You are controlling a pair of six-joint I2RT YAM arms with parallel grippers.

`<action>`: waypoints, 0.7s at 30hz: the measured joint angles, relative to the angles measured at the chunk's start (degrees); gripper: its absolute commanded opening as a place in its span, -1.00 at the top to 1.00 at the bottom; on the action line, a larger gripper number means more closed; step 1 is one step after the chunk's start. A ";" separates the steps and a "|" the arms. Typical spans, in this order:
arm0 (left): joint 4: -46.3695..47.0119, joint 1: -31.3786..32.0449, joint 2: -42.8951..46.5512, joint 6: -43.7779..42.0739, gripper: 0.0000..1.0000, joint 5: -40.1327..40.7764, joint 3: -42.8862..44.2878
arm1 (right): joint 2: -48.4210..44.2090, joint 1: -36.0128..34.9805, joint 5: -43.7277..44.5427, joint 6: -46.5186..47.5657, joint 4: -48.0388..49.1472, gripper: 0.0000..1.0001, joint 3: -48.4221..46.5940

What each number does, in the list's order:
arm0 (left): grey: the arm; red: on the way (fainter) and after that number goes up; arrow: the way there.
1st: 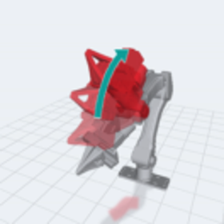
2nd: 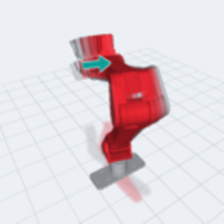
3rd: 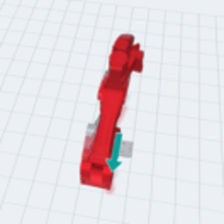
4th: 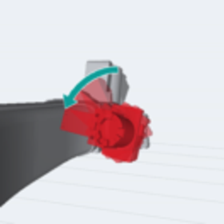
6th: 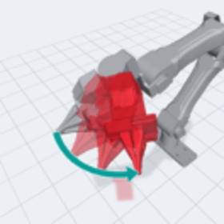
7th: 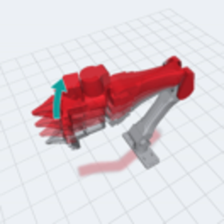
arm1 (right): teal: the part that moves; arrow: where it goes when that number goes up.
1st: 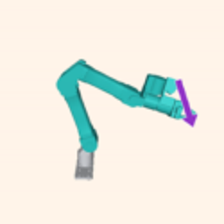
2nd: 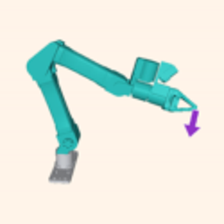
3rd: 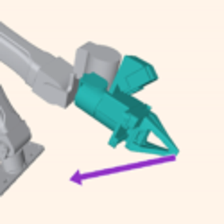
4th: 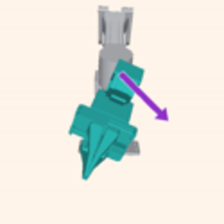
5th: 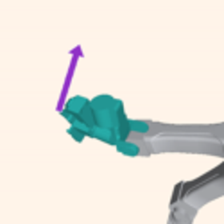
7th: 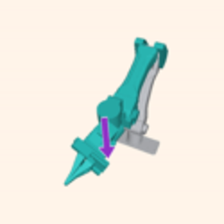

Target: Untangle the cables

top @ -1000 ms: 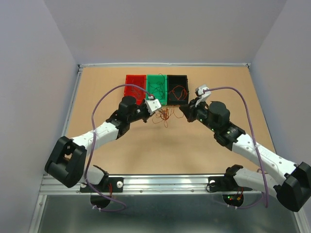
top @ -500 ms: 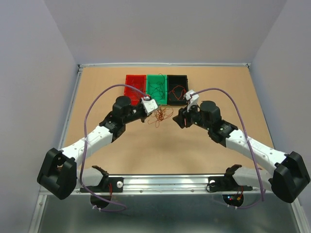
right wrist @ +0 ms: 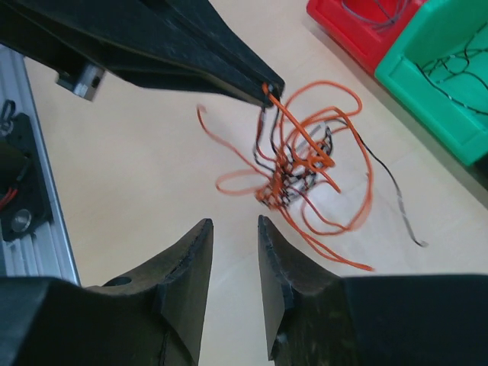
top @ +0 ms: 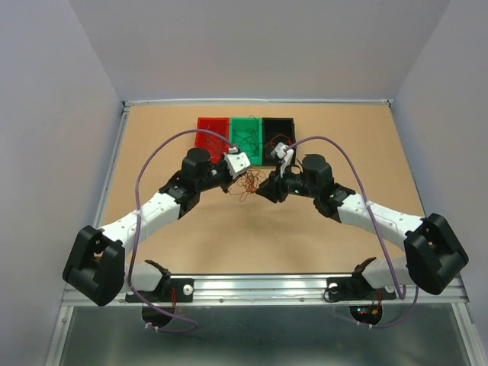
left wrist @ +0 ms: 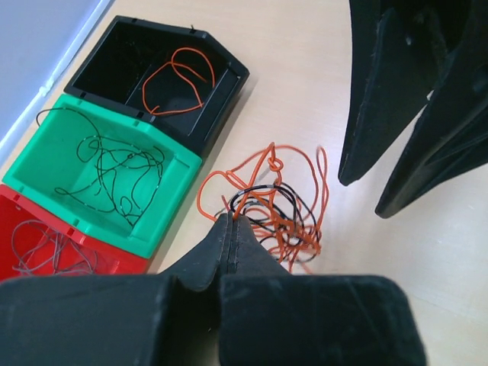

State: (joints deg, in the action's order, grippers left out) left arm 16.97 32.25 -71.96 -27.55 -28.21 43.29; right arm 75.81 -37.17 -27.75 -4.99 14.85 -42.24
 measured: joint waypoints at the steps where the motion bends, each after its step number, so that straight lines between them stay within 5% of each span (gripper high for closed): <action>1: -0.17 0.00 -0.39 0.20 1.00 0.44 0.31 | 0.37 0.00 -0.46 -0.39 0.83 0.28 -0.37; 21: -3.17 -0.04 -3.10 1.75 1.00 -2.03 1.88 | 5.46 -0.02 -0.17 -5.14 8.87 0.18 -2.38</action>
State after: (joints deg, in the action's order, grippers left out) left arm 13.80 32.21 -75.07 -25.80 -30.24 45.17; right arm 81.28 -37.19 -27.92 -10.13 23.73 -44.62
